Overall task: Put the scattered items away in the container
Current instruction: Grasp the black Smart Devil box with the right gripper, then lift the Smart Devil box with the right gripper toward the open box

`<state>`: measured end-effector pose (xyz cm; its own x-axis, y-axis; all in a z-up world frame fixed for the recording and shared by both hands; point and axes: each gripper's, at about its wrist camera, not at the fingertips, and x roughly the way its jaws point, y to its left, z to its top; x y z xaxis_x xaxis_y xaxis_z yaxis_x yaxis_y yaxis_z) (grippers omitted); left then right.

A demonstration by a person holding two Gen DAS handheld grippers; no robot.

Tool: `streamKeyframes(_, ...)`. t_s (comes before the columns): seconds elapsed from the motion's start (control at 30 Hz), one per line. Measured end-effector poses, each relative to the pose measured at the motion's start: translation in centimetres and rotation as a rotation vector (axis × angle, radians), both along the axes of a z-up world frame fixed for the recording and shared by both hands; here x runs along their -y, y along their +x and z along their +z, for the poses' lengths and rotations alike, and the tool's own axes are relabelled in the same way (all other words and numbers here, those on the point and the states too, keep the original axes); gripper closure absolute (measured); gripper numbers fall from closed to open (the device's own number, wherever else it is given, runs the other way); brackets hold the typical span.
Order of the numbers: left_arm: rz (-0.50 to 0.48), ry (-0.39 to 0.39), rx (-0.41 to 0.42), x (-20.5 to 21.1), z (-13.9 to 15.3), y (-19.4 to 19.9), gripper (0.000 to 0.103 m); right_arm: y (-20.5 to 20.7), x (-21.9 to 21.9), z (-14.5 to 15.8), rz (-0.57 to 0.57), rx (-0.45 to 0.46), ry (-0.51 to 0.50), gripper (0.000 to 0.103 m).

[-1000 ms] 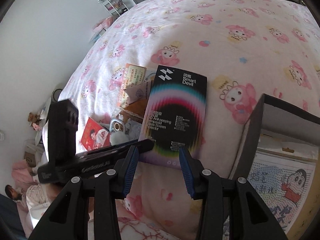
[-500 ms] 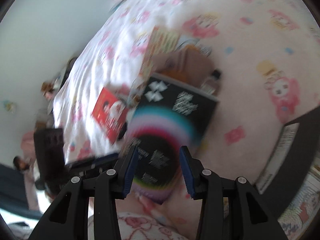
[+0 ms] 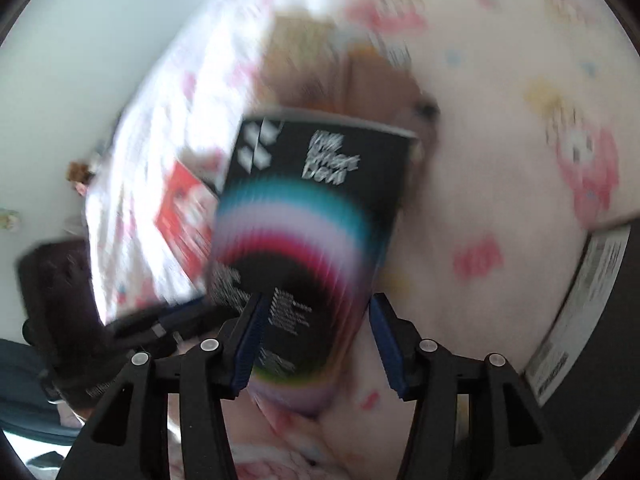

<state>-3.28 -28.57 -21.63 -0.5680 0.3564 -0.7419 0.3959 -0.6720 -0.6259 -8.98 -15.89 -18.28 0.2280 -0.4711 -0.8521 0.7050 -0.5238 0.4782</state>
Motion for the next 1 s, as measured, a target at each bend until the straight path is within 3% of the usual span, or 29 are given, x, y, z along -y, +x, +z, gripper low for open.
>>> streamKeyframes(0.1, 0.011, -0.018, 0.031, 0.3, -0.8, 0.2, 0.071, -0.3, 0.1, 0.3, -0.002, 0.046, -0.074, 0.053)
streamKeyframes(0.2, 0.006, 0.036, 0.036, 0.5, -1.7, 0.1, 0.071, -0.3, 0.4, -1.6, 0.013, 0.043, 0.038, 0.053)
streamKeyframes(0.37, -0.014, 0.021, 0.050, 0.2, -2.0, -1.6, 0.070, -0.1, 1.0, -3.6, 0.011, 0.026, 0.142, 0.048)
streamKeyframes(0.57, -0.059, -0.011, 0.051, -0.3, -1.4, -2.3, 0.067, -0.9, 0.5, -3.9, -0.038, 0.150, 0.059, 0.046)
streamKeyframes(0.63, -0.070, -0.020, 0.040, -0.1, -0.8, -1.5, 0.068, -0.7, 0.2, -3.4, -0.043, 0.134, 0.031, 0.046)
streamKeyframes(0.77, -0.040, -0.018, -0.020, 0.5, 1.6, -0.3, 0.068, 0.5, -0.6, -2.1, -0.026, 0.106, -0.006, 0.046)
streamKeyframes(1.0, -0.050, -0.057, -0.159, -0.4, 8.7, 1.2, 0.068, 2.1, -3.1, 3.2, -0.048, 0.088, -0.172, 0.048)
